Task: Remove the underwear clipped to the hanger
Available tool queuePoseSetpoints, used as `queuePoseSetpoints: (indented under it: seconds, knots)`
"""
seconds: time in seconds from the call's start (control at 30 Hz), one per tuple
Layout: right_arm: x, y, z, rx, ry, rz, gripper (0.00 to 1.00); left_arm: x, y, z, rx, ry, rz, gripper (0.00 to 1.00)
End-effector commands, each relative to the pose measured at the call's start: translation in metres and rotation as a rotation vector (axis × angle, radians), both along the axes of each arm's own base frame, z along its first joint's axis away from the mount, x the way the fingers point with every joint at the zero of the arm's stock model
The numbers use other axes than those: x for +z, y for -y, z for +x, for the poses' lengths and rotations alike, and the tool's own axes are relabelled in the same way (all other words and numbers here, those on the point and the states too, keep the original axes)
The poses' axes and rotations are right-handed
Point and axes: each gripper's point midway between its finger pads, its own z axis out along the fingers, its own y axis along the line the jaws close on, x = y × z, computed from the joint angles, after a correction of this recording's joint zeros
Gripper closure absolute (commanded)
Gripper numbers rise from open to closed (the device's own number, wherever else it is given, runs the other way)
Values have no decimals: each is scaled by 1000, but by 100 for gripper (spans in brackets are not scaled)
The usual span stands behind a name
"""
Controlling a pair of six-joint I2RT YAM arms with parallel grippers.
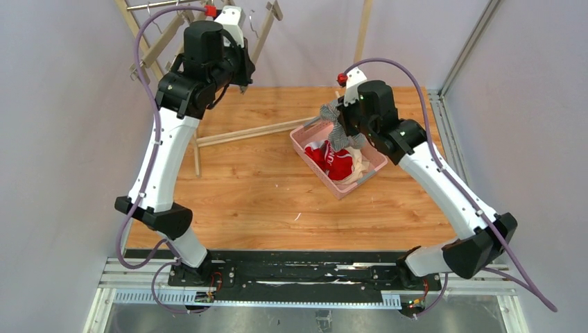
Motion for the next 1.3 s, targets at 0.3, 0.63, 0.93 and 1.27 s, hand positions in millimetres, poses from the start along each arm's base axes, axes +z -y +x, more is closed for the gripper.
queuePoseSetpoints:
  seconds: [0.3, 0.63, 0.93, 1.27]
  knots:
    - [-156, 9, 51, -36, -305, -72, 99, 34, 10, 15, -44, 83, -78, 100]
    - [-215, 31, 27, -112, -486, -186, 34, 36, 3, 22, -31, 92, -97, 100]
    - [-134, 47, 12, -129, -262, -108, 31, 47, 2, 31, -24, 135, -124, 100]
    - [-73, 65, -10, -159, -70, -33, 28, 58, -8, 45, 12, 176, -156, 100]
